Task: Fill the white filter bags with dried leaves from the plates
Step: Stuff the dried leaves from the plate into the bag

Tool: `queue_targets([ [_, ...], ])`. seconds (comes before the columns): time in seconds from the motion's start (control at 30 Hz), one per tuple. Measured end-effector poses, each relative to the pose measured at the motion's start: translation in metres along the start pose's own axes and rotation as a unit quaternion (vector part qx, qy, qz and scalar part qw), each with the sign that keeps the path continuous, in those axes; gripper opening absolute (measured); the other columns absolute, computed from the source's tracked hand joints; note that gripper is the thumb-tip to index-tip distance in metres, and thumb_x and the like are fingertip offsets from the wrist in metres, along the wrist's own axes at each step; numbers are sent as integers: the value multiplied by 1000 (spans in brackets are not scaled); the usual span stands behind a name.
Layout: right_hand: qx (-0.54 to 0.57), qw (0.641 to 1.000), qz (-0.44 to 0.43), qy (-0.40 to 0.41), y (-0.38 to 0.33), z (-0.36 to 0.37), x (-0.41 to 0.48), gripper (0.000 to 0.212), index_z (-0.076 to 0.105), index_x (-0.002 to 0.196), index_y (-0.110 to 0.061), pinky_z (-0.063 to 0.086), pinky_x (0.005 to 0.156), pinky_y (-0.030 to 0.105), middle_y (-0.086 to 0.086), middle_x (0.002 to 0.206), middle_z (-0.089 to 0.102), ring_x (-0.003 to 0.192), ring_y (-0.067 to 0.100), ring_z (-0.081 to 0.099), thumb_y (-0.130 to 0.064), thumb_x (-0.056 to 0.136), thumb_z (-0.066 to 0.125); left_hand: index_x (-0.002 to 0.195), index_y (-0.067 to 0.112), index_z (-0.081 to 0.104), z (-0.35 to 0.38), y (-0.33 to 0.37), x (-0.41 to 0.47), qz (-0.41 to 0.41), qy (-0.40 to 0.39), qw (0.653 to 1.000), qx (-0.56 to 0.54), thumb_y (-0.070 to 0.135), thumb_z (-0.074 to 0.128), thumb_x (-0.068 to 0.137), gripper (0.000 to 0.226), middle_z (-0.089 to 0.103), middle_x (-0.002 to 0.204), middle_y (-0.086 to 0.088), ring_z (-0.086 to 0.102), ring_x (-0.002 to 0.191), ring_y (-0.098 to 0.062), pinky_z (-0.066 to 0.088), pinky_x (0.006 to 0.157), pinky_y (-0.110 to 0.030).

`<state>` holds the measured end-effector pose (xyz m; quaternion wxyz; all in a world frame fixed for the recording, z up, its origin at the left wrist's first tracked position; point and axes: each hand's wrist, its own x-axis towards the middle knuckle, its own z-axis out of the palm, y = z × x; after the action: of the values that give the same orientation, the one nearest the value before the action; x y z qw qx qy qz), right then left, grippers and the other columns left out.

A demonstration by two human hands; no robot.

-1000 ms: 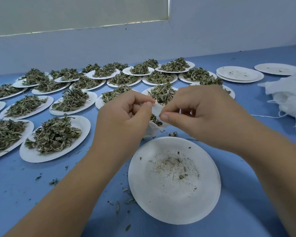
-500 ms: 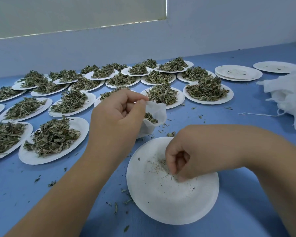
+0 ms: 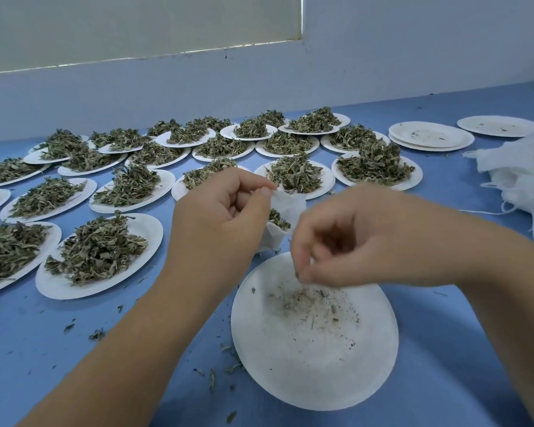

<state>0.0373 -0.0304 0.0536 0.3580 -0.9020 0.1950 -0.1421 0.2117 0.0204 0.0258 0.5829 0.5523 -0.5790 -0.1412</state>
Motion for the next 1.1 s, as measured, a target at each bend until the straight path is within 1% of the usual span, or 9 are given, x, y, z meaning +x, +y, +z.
queue_targets([
  [0.1,51,981,-40,182,4,-5,4,6,70,75,-25,39,49,22,-6,53,47,50,9,43,-22,77,75,83,19,70,0,1,0,3,-8,1000,1,7,60,91,17,50,55,-1,40,47,-4,33,45,-12],
  [0.17,8,971,-17,238,10,-1,9,9,70,73,-25,36,49,17,-7,52,48,49,7,41,-20,78,76,84,19,70,0,2,-1,4,-17,1000,4,8,60,91,17,53,59,-7,41,49,-4,34,46,-13],
  [0.3,-62,969,11,237,13,12,17,10,74,77,-26,42,51,24,-3,61,58,53,8,48,-19,83,71,85,20,71,0,2,-2,9,-23,1000,14,9,60,91,16,56,61,-9,41,47,-4,33,45,-13],
  [0.47,26,959,56,275,17,6,19,8,67,83,-29,43,53,16,-16,69,57,56,3,52,-28,78,74,83,22,70,0,0,-2,9,-20,1000,8,10,60,91,18,58,63,-8,45,51,-5,37,48,-15],
  [0.57,131,965,143,177,20,7,18,33,62,101,-30,51,54,23,-11,99,60,67,11,68,-35,72,77,81,25,69,2,0,-3,10,-19,1000,14,10,60,91,20,57,62,-4,44,49,-3,35,47,-12],
  [0.67,227,959,137,103,19,16,21,37,62,112,-29,55,58,28,2,114,59,80,20,71,-22,78,76,80,25,69,4,2,-5,22,-31,999,21,8,61,90,21,56,60,-4,47,50,-4,38,47,-13],
  [0.8,235,953,118,153,19,24,28,26,69,98,-22,55,56,28,6,102,65,65,12,66,-11,75,71,80,26,70,4,4,-7,34,-42,998,19,13,61,87,17,58,63,-7,55,58,-16,47,52,-29],
  [0.93,176,953,118,214,16,30,32,17,65,76,-18,49,47,21,-8,66,60,49,5,56,-2,81,62,82,21,72,7,6,-9,23,-73,997,4,7,62,88,18,59,66,-11,50,54,-15,42,49,-24],
  [1.1,87,952,133,261,16,34,39,23,57,65,-20,41,39,19,-5,60,57,46,7,53,-7,84,62,81,23,71,12,8,-12,20,-103,994,-14,6,63,88,21,62,70,-12,53,61,-24,43,52,-28],
])
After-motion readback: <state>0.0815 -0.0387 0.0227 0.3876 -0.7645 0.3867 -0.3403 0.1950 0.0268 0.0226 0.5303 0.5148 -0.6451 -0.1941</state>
